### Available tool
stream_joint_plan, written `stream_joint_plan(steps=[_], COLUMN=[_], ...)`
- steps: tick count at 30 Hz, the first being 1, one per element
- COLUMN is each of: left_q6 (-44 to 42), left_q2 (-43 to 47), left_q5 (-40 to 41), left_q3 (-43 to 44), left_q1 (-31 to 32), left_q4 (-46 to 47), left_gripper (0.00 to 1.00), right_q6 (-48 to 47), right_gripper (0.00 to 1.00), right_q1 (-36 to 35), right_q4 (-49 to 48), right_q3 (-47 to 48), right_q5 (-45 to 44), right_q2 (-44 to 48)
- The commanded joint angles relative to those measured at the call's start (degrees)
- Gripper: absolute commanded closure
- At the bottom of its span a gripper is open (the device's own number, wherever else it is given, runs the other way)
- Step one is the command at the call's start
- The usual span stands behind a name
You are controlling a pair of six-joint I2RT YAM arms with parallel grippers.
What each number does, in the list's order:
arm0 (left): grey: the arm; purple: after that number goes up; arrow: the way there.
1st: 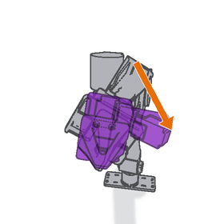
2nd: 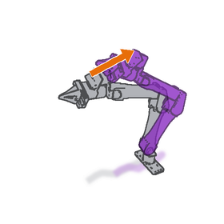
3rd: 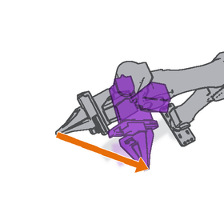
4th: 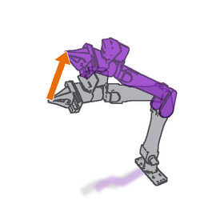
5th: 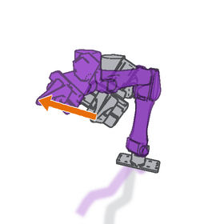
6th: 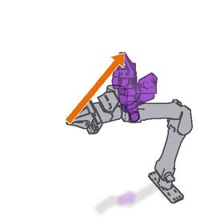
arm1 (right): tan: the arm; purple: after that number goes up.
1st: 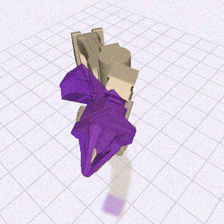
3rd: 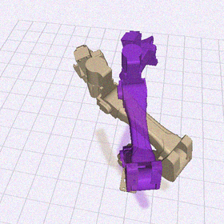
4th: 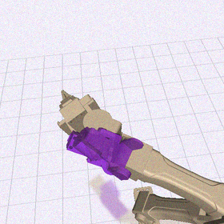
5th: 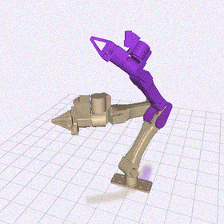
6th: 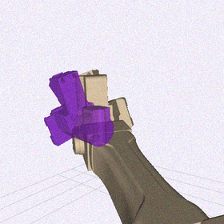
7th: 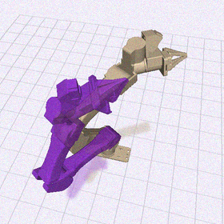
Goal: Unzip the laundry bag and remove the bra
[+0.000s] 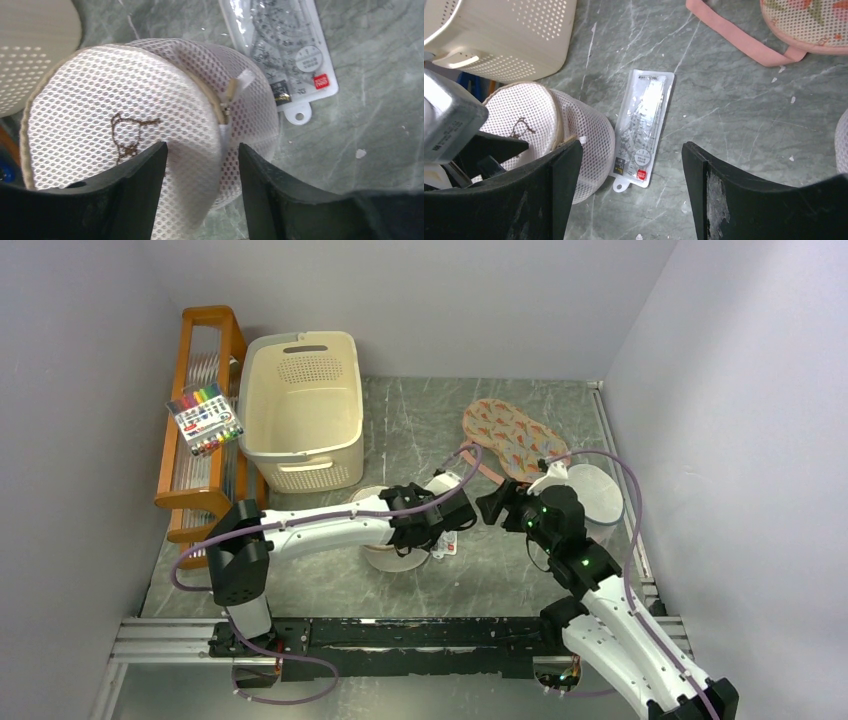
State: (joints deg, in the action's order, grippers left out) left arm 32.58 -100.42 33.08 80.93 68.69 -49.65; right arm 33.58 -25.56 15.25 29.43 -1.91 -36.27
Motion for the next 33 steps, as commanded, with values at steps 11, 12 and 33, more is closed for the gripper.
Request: stream_joint_plan(steps=[11,12,33], left_q6=[-9.80,-12.60,-21.87], left_q2=[12.71,15.05,26.33], left_q5=[6.05,4.83,-7.28], left_q3=[-9.15,-11.34,-21.91], left_q1=[0.05,0.05,-0.11], left_q4=[8.74,11.61,23.01], left_gripper=[0.93,0.93,0.93], right_q6=[-8.91,-9.57,-6.88], right_gripper=[0.30,0.30,0.61], right_q1=[0.29,0.33,-2.39], right_q4=[-16.55,-18.69,-44.20], right_q3=[-4.13,-4.31,3.31], right_q5=[22.99,25.54,54.27], right_q2=[-7.24,-8.26,-35.27])
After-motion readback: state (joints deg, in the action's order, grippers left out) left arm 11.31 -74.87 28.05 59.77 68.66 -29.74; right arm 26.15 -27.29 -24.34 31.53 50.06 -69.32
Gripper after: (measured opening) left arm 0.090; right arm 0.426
